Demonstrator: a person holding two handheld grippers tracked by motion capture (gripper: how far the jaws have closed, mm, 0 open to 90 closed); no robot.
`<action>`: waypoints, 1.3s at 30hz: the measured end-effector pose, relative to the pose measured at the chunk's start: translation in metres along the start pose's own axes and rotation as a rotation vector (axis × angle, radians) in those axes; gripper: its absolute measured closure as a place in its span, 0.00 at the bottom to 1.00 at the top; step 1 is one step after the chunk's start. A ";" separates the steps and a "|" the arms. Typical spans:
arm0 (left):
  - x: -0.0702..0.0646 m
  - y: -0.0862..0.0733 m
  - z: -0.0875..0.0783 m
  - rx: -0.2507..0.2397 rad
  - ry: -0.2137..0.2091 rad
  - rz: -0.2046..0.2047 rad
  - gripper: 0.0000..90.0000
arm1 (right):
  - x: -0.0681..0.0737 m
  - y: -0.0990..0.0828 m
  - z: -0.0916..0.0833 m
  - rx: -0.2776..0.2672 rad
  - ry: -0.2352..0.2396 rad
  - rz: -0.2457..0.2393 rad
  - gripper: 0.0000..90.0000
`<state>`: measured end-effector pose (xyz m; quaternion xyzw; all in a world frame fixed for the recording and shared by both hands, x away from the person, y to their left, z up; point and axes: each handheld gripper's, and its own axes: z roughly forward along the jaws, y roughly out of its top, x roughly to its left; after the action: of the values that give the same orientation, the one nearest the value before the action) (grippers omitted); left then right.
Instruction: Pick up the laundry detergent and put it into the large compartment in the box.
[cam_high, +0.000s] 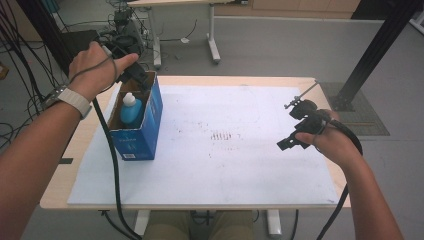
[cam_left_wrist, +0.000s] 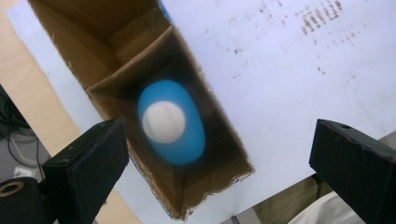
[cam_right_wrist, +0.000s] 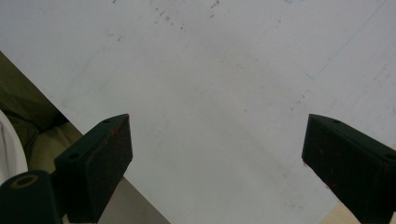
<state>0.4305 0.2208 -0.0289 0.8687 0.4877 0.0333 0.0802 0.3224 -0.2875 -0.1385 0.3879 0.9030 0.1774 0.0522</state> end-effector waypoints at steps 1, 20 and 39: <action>-0.001 0.002 -0.001 0.006 -0.007 0.021 0.05 | 0.000 0.000 0.000 0.000 0.000 0.003 0.09; -0.045 0.028 -0.010 0.016 -0.056 0.371 0.06 | -0.002 0.001 -0.001 0.001 0.003 0.008 0.09; -0.088 0.035 0.020 -0.007 -0.147 0.674 0.06 | -0.004 0.000 -0.001 -0.001 0.009 0.021 0.09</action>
<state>0.4173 0.1260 -0.0403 0.9807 0.1663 -0.0031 0.1028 0.3253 -0.2906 -0.1377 0.3966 0.8990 0.1800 0.0467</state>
